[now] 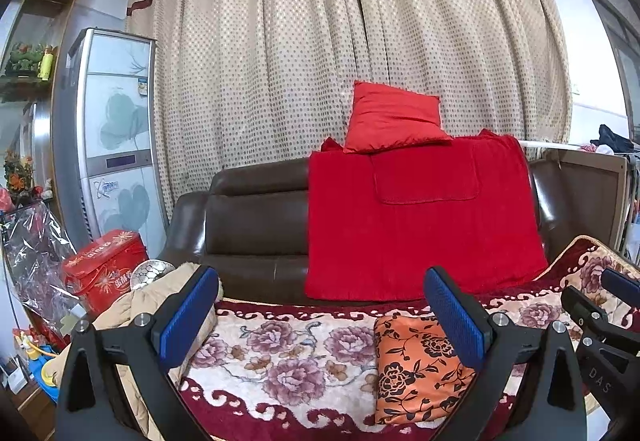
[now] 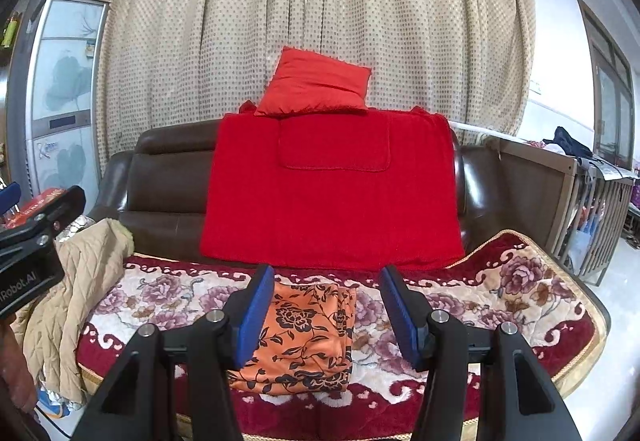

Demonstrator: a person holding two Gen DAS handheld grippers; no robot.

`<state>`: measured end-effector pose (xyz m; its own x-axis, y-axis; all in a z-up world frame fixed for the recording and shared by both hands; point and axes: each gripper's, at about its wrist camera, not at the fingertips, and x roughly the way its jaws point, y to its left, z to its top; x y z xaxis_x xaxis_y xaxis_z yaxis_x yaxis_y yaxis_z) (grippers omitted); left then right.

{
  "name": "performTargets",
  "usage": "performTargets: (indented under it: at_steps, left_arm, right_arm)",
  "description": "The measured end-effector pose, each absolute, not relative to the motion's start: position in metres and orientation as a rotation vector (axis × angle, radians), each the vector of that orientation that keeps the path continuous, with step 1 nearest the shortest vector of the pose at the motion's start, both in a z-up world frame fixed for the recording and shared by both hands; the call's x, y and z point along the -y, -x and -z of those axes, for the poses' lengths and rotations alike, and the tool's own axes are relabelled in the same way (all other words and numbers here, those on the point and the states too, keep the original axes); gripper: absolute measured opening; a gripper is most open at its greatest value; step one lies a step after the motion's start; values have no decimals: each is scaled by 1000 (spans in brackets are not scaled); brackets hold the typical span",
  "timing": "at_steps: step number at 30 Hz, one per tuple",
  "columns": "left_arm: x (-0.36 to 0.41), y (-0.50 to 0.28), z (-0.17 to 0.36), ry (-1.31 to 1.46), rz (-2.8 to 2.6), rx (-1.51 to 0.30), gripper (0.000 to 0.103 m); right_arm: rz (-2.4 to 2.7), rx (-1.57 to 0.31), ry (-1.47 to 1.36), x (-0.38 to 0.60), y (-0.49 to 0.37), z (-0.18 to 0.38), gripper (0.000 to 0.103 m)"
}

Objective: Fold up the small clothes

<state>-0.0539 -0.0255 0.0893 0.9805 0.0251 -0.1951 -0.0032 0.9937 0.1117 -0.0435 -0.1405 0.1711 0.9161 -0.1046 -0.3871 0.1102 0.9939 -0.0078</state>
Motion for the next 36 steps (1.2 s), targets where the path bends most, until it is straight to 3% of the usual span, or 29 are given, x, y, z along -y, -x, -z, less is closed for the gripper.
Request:
performTargets:
  at_steps: [36]
  left_arm:
    - [3,90,-110,-70,-20,-131,102]
  right_arm:
    - [112,-323,16,117,81,-200,63]
